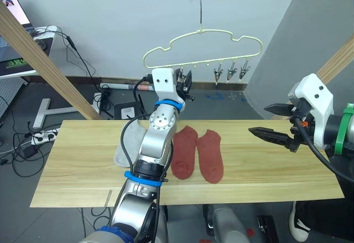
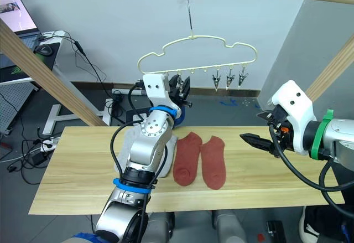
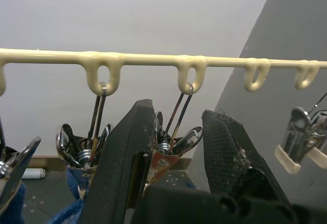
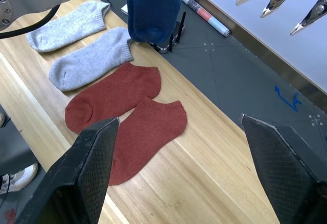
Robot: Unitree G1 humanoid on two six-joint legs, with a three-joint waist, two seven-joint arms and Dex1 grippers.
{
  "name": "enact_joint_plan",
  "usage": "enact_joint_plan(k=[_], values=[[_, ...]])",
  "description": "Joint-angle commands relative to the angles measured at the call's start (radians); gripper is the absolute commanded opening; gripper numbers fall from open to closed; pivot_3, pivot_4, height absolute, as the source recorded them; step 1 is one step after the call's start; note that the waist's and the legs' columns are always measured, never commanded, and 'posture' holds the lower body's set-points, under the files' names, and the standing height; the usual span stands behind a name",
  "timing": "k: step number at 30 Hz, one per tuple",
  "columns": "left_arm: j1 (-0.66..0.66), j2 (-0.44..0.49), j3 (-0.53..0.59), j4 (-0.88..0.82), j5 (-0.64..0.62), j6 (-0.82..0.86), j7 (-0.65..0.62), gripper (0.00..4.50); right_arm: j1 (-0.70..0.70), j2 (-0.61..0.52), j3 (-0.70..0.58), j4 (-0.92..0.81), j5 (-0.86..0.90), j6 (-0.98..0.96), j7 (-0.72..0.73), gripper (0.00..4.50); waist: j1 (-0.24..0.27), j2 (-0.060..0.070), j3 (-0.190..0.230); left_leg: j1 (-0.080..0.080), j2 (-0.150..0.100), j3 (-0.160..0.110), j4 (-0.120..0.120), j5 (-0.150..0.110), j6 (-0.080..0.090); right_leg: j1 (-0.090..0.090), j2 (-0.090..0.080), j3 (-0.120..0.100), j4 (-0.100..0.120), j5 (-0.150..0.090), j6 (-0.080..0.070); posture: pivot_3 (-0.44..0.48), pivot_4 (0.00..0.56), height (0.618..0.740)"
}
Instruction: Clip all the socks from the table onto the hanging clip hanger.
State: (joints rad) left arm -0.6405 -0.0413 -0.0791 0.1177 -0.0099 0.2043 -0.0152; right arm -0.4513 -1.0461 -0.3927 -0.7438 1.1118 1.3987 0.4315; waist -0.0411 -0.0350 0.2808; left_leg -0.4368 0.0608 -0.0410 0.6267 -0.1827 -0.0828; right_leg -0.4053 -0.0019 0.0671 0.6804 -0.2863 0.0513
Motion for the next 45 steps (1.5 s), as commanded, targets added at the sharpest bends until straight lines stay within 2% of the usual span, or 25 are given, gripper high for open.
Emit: enact_joint_plan(k=[1,11,30,35,39,41,45], values=[[0.000,0.002,-0.021,-0.027,0.022,-0.036,-0.013,1.76,0.003,-0.017,-0.038,-0.017,0.024,-0.022,-0.017,4.01,-0.001,0.000,0.000,0.000,0.000,0.000,0.000,0.000,0.000,0.000,0.000,0.000,0.000,0.000,0.000,-0.144,0.270,0.740],[0.007,0.018,-0.040,-0.055,0.047,-0.062,-0.035,1.76,0.024,-0.018,-0.048,-0.025,0.087,-0.034,-0.076,4.01,-0.005,0.000,0.001,0.000,0.000,0.000,0.000,0.000,0.000,0.000,0.000,0.001,0.000,-0.003,0.004,-0.154,0.290,0.740],[0.003,0.014,-0.019,-0.047,0.046,-0.060,-0.024,1.76,0.062,-0.066,-0.036,-0.006,0.158,-0.103,-0.141,4.01,-0.014,-0.001,0.002,0.000,0.000,0.001,-0.001,-0.001,0.001,0.000,0.000,0.002,-0.001,-0.003,0.005,-0.149,0.290,0.740],[0.001,0.013,-0.016,-0.040,0.046,-0.061,-0.020,0.71,0.070,-0.077,-0.035,-0.002,0.164,-0.118,-0.147,4.01,-0.014,-0.001,0.002,0.000,0.000,0.002,-0.001,-0.001,0.001,0.000,0.000,0.002,-0.001,-0.003,0.005,-0.149,0.287,0.740],[0.002,0.013,-0.016,-0.039,0.047,-0.063,-0.018,0.17,0.079,-0.088,-0.036,0.001,0.173,-0.130,-0.152,4.01,-0.014,-0.001,0.002,0.000,0.000,0.002,-0.001,-0.001,0.002,0.000,0.000,0.002,-0.002,-0.003,0.005,-0.149,0.288,0.740],[0.002,0.012,-0.016,-0.038,0.047,-0.064,-0.016,0.01,0.083,-0.093,-0.036,0.002,0.178,-0.136,-0.155,4.01,-0.014,-0.001,0.002,0.000,0.000,0.002,-0.001,-0.001,0.002,0.000,0.000,0.002,-0.002,-0.003,0.005,-0.147,0.288,0.740],[0.001,0.018,-0.011,-0.043,0.044,-0.055,-0.020,0.01,0.079,-0.098,-0.023,0.005,0.180,-0.149,-0.162,4.01,-0.014,-0.001,0.002,0.000,0.000,0.002,-0.001,-0.001,0.002,-0.001,0.000,0.002,-0.002,-0.003,0.005,-0.141,0.286,0.740]])
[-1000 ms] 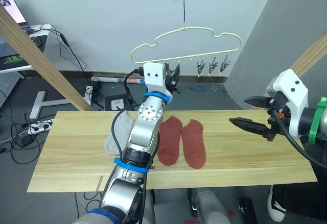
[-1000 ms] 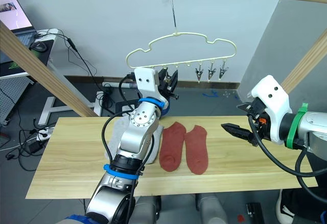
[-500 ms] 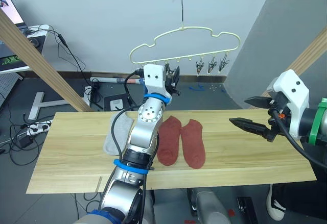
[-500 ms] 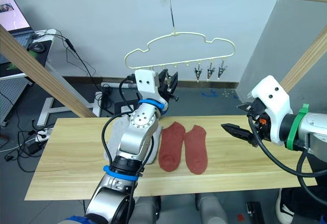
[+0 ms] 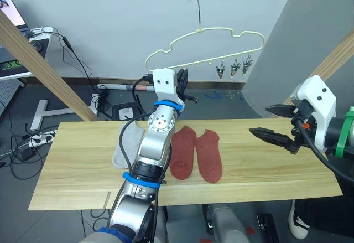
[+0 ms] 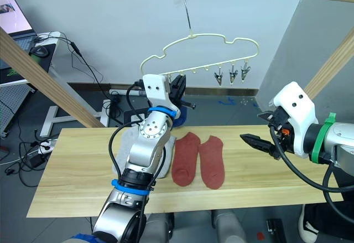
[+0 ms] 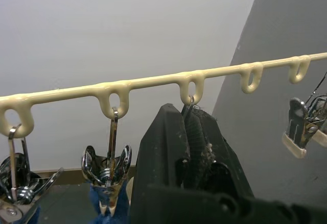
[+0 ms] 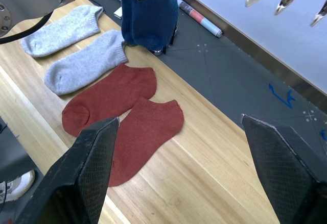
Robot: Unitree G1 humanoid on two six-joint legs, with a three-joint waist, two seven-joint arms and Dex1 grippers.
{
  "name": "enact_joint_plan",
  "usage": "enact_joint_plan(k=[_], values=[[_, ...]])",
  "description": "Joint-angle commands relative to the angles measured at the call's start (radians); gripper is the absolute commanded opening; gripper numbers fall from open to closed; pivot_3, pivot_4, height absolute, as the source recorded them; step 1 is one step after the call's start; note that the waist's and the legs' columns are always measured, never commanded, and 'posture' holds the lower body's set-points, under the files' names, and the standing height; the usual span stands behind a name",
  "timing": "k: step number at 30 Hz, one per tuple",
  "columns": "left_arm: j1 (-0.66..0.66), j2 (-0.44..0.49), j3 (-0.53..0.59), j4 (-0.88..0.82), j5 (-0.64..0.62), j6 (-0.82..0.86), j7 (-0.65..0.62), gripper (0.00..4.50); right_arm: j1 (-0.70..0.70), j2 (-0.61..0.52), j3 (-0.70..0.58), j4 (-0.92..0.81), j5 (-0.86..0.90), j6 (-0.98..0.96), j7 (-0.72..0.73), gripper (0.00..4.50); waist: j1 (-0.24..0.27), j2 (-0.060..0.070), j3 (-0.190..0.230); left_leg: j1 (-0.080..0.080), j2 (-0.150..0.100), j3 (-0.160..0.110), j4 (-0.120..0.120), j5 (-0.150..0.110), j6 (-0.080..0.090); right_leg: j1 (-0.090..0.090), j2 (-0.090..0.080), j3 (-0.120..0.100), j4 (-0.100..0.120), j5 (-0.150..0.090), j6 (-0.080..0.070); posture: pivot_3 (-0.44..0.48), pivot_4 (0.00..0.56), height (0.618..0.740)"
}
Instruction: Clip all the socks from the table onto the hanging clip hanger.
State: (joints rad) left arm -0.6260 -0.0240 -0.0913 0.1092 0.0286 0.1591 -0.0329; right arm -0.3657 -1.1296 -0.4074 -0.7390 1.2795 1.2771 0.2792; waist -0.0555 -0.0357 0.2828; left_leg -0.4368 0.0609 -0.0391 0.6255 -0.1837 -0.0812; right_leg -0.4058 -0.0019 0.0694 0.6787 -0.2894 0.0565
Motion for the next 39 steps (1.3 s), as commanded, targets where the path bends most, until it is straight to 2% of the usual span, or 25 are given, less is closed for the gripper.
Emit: enact_joint_plan(k=[1,4,7,9,11,15,18,23,28,33,39], values=[[-0.014,0.002,0.002,-0.035,0.004,-0.008,-0.003,0.01,-0.010,-0.011,-0.002,0.002,0.013,-0.031,-0.015,4.01,0.000,0.000,0.000,0.000,0.000,0.000,0.000,0.000,0.000,0.000,0.000,0.000,0.000,0.000,0.000,-0.137,0.284,0.740],[-0.023,0.009,0.013,-0.046,-0.010,0.003,-0.015,0.01,-0.028,0.020,0.057,0.006,-0.010,-0.045,-0.046,4.01,-0.001,0.000,0.000,0.000,0.000,0.000,0.000,0.000,0.000,0.000,0.000,0.000,0.000,0.000,0.000,-0.123,0.278,0.740],[-0.043,0.019,0.043,-0.069,-0.064,0.047,-0.054,0.00,-0.063,0.088,0.188,0.016,-0.082,-0.052,-0.099,4.47,-0.002,0.000,0.000,0.000,0.000,0.000,0.000,0.000,0.000,0.000,0.000,0.000,0.000,0.000,0.000,-0.114,0.271,0.740],[-0.059,0.028,0.059,-0.076,-0.101,0.087,-0.084,0.00,-0.074,0.117,0.300,0.033,-0.182,-0.059,-0.102,4.47,-0.002,0.000,0.000,0.000,0.000,0.000,0.000,0.000,0.000,-0.001,0.000,0.000,0.000,0.000,0.000,-0.100,0.263,0.740],[-0.075,0.031,0.093,-0.092,-0.172,0.176,-0.120,0.00,-0.107,0.160,0.488,0.090,-0.358,-0.101,-0.098,4.47,-0.002,0.000,0.000,0.000,0.000,0.000,-0.001,0.000,0.000,-0.001,0.000,0.000,0.000,0.000,0.000,-0.093,0.254,0.740],[-0.102,0.035,0.150,-0.119,-0.294,0.299,-0.178,0.00,-0.163,0.266,0.701,0.259,-0.603,-0.204,-0.070,4.47,-0.003,0.000,0.000,0.000,0.000,0.000,-0.001,0.000,0.000,-0.002,0.000,0.000,0.000,0.000,0.000,-0.070,0.247,0.740],[-0.116,0.044,0.189,-0.143,-0.386,0.402,-0.206,0.00,-0.201,0.321,0.815,0.383,-0.749,-0.271,-0.019,4.47,-0.002,0.000,0.000,0.000,0.000,0.000,-0.002,0.000,0.000,-0.002,0.000,-0.001,0.000,0.000,0.001,-0.059,0.242,0.740],[-0.133,0.068,0.225,-0.167,-0.478,0.517,-0.220,0.00,-0.241,0.412,0.898,0.548,-0.895,-0.347,0.077,4.47,0.000,0.000,0.000,-0.001,0.000,0.000,-0.003,0.000,0.000,-0.002,0.000,-0.001,0.000,-0.001,0.001,-0.052,0.239,0.740],[-0.154,0.073,0.264,-0.172,-0.555,0.602,-0.206,0.00,-0.255,0.532,0.928,0.675,-0.983,-0.401,0.148,4.47,0.000,0.000,0.000,0.000,0.001,-0.001,-0.002,0.000,0.000,-0.002,0.000,-0.002,0.001,0.001,-0.001,-0.032,0.233,0.740],[-0.161,0.084,0.272,-0.179,-0.582,0.639,-0.194,0.00,-0.261,0.613,0.934,0.775,-1.068,-0.454,0.187,4.47,0.002,0.000,0.000,0.000,0.000,-0.001,-0.002,0.000,0.000,-0.002,0.000,-0.002,0.001,0.002,-0.004,-0.021,0.235,0.740],[-0.161,0.097,0.279,-0.192,-0.602,0.664,-0.189,0.00,-0.263,0.657,0.923,0.858,-1.152,-0.510,0.229,4.47,0.008,0.000,0.000,0.000,0.000,-0.001,-0.002,0.000,-0.001,-0.002,0.000,-0.002,0.002,0.002,-0.004,-0.005,0.236,0.740]])
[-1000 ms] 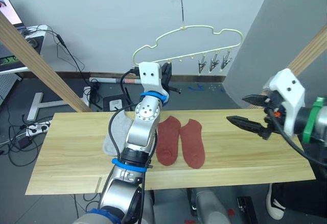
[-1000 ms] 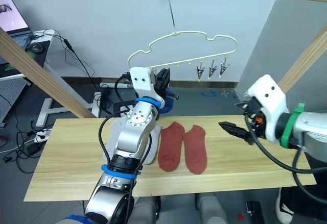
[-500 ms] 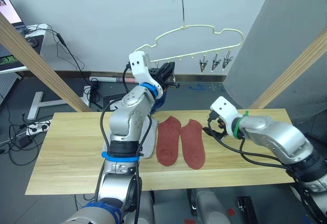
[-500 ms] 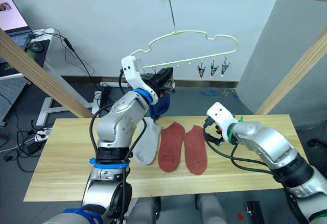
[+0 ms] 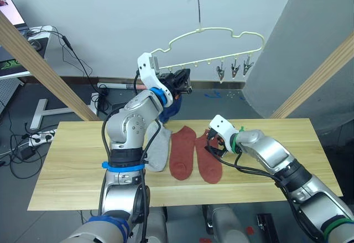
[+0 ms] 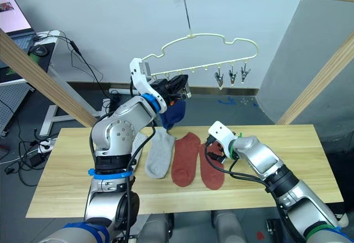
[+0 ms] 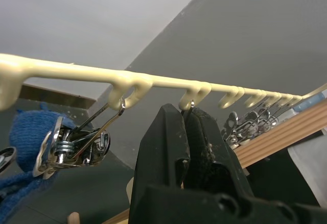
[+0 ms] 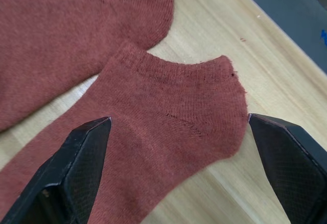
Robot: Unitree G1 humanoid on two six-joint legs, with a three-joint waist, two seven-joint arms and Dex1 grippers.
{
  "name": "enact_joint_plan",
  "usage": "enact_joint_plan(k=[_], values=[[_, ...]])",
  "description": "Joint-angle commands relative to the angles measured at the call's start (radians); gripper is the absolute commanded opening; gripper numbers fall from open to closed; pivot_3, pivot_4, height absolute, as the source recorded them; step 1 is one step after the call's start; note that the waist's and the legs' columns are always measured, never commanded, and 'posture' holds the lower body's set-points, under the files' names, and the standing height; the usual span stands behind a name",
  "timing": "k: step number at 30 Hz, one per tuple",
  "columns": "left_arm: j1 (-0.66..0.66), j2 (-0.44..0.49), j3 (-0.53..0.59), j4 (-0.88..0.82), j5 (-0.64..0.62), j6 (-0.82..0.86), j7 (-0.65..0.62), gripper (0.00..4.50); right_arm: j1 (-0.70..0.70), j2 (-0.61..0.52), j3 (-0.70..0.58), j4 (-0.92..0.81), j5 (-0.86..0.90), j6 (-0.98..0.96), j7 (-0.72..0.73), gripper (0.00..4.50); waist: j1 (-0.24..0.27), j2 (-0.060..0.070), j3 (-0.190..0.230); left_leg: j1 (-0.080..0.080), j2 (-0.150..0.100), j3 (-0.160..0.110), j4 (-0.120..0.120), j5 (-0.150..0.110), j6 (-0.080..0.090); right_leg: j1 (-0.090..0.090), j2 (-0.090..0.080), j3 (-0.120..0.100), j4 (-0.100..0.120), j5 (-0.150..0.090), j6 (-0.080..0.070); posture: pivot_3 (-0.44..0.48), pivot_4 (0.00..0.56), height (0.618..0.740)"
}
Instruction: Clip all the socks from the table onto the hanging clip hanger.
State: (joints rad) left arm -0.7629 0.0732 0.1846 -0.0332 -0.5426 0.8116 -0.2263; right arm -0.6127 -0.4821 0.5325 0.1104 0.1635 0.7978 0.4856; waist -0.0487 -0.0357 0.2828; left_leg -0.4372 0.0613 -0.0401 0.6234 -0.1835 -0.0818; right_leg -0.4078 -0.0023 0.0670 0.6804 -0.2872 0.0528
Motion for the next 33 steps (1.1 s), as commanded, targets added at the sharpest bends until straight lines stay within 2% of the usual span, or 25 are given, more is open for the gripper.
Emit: enact_joint_plan(k=[1,12,19,23,28,33], values=[[-0.026,0.000,0.010,-0.051,-0.040,0.020,0.008,0.00,-0.020,0.016,-0.021,0.018,-0.046,-0.036,0.029,4.47,0.002,0.000,0.000,0.000,0.000,0.000,0.000,0.000,0.000,0.000,0.000,0.000,0.000,0.000,0.000,-0.005,0.236,0.740],[-0.024,0.025,0.028,-0.072,-0.082,0.063,0.023,0.00,-0.009,0.115,-0.043,0.189,-0.132,-0.119,0.061,4.47,0.010,0.000,0.000,0.000,0.000,0.000,0.000,0.000,0.000,0.000,0.000,-0.001,0.001,0.000,0.000,0.032,0.232,0.740],[-0.030,0.039,0.026,-0.064,-0.091,0.061,0.025,0.00,0.000,0.141,-0.084,0.263,-0.160,-0.158,0.080,4.47,0.016,0.000,0.000,0.002,0.000,0.000,0.000,0.000,0.000,0.002,0.000,-0.001,0.001,0.001,0.000,0.039,0.228,0.740],[-0.030,0.042,0.023,-0.061,-0.090,0.056,0.025,0.00,-0.002,0.136,-0.101,0.275,-0.178,-0.173,0.090,3.56,0.017,0.000,-0.001,0.002,0.000,0.000,0.001,0.000,0.000,0.002,0.000,-0.001,0.001,0.002,0.000,0.038,0.227,0.740],[-0.032,0.042,0.026,-0.056,-0.091,0.055,0.024,0.00,0.000,0.135,-0.113,0.276,-0.189,-0.176,0.099,1.70,0.018,0.000,-0.001,0.002,0.000,0.000,0.001,0.000,0.000,0.002,0.000,-0.001,0.001,0.002,0.000,0.037,0.227,0.740],[-0.030,0.041,0.040,-0.054,-0.116,0.081,0.023,0.00,0.017,0.131,-0.120,0.243,-0.203,-0.164,0.113,0.07,0.018,0.000,-0.001,0.002,0.000,-0.001,0.001,0.000,0.000,0.002,0.000,-0.001,0.001,0.002,0.000,0.033,0.228,0.740]])
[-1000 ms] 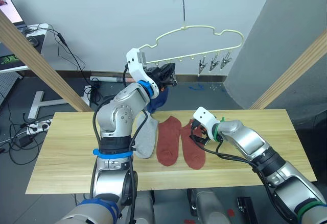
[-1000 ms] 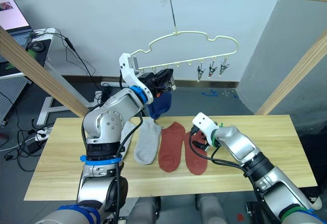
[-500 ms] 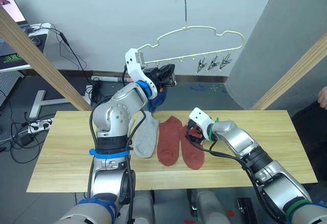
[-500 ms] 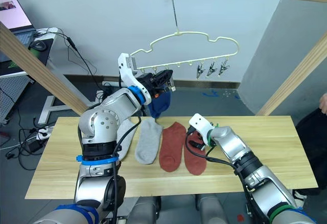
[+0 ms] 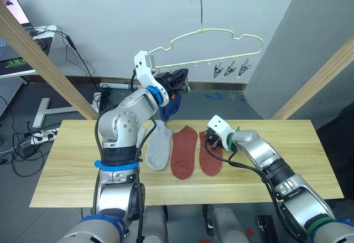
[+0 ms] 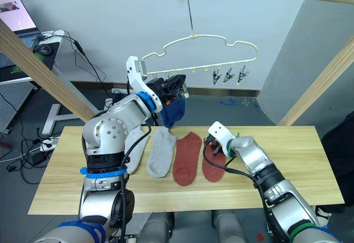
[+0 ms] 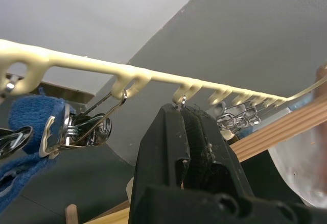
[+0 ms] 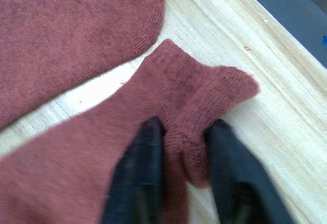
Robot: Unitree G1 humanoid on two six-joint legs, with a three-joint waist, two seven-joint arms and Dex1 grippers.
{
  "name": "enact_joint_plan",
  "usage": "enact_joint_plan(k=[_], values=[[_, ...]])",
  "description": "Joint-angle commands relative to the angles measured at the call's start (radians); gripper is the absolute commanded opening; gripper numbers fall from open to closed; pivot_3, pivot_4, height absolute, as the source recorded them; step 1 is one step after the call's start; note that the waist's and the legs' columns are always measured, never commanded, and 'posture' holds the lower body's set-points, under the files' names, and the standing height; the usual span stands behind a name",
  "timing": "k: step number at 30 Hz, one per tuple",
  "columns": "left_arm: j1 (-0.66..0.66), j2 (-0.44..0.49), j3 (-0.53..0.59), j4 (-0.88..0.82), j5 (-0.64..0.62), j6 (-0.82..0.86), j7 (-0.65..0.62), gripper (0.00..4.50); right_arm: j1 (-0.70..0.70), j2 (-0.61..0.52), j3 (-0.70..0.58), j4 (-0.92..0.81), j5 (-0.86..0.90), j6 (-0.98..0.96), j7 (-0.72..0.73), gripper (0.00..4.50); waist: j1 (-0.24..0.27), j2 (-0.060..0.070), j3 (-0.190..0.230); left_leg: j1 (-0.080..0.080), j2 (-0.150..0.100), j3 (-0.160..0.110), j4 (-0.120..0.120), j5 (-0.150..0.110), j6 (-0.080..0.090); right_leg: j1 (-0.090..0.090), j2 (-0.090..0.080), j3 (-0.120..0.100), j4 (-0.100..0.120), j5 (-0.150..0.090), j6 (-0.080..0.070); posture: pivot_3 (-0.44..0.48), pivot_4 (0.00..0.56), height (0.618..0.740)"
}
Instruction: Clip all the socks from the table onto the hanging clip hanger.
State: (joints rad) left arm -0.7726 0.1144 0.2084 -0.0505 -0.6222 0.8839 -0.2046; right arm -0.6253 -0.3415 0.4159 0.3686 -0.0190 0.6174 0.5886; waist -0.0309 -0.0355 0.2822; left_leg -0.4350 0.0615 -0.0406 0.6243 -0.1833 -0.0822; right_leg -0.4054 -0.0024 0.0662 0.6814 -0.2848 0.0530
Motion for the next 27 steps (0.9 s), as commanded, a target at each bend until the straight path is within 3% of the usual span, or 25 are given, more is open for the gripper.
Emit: enact_joint_plan(k=[1,10,16,27], values=[[-0.024,-0.004,0.032,-0.032,-0.057,0.028,0.008,0.00,0.035,-0.015,-0.007,-0.042,-0.021,0.028,0.013,0.03,0.000,0.000,0.000,0.000,0.000,0.000,0.000,0.000,0.000,0.000,0.000,0.000,0.000,0.000,0.000,0.033,0.228,0.740],[-0.075,0.003,0.153,0.046,-0.188,0.132,0.050,0.00,0.063,-0.079,-0.081,-0.435,0.010,0.200,0.029,0.03,-0.001,0.000,0.000,0.000,0.000,0.000,0.000,0.000,0.000,0.000,0.000,0.000,0.000,0.000,0.000,0.001,0.218,0.740],[-0.103,0.005,0.201,0.094,-0.247,0.164,0.084,0.00,0.064,0.001,-0.220,-0.648,0.114,0.378,-0.010,0.03,-0.002,0.000,0.000,0.000,0.000,-0.001,0.000,0.000,0.000,0.000,0.000,-0.001,0.000,0.000,0.000,-0.011,0.213,0.740],[-0.111,0.009,0.190,0.108,-0.272,0.178,0.093,0.00,-0.002,0.124,-0.386,-0.758,0.294,0.545,-0.061,0.03,-0.001,0.000,0.000,-0.001,0.000,-0.001,0.000,0.000,0.000,0.000,0.000,-0.002,0.001,0.000,0.000,-0.023,0.210,0.740]])
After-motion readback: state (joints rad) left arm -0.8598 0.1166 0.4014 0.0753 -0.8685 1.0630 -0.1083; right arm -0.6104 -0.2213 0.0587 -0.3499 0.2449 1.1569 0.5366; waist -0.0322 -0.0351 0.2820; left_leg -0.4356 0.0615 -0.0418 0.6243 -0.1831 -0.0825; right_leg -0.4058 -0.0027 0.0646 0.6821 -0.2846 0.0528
